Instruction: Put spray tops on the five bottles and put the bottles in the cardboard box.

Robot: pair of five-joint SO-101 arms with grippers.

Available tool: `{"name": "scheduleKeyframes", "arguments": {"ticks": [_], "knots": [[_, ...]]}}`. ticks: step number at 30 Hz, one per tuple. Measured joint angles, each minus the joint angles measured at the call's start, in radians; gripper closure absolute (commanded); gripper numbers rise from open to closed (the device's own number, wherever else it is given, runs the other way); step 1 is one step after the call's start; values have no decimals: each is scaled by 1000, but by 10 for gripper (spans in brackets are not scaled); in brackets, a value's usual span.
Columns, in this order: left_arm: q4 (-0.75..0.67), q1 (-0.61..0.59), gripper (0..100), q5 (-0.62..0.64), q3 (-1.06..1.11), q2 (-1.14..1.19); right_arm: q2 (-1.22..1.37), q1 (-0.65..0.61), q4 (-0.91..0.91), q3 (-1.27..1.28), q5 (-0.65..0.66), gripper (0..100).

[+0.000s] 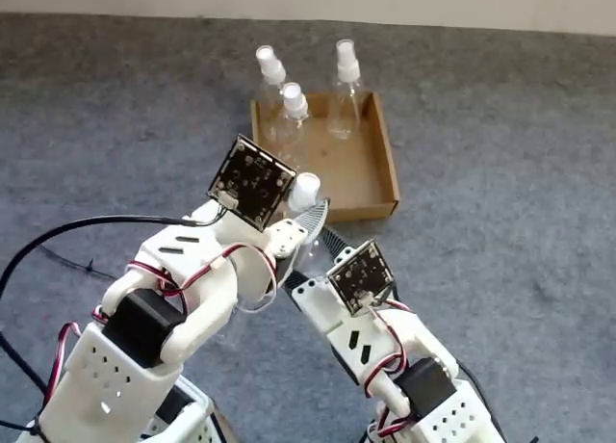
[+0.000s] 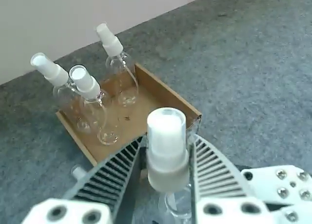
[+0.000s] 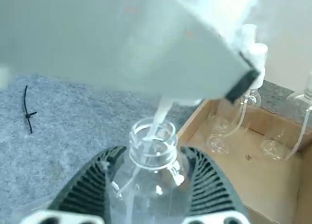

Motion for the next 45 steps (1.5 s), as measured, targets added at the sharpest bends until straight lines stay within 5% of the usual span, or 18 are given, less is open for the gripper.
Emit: {"name": "scheduleKeyframes", "arguments": {"ticks": [8, 22, 37, 45], "knots": [[0, 0, 784, -130, 0, 0, 0, 35, 0, 0, 0, 995], [21, -58, 835, -144, -157, -2, 0, 43, 0, 0, -6, 995], [21, -109, 836, -144, 48, -3, 0, 44, 0, 0, -6, 995], [31, -144, 836, -144, -21, -5, 0, 44, 21, 0, -6, 995]]}}
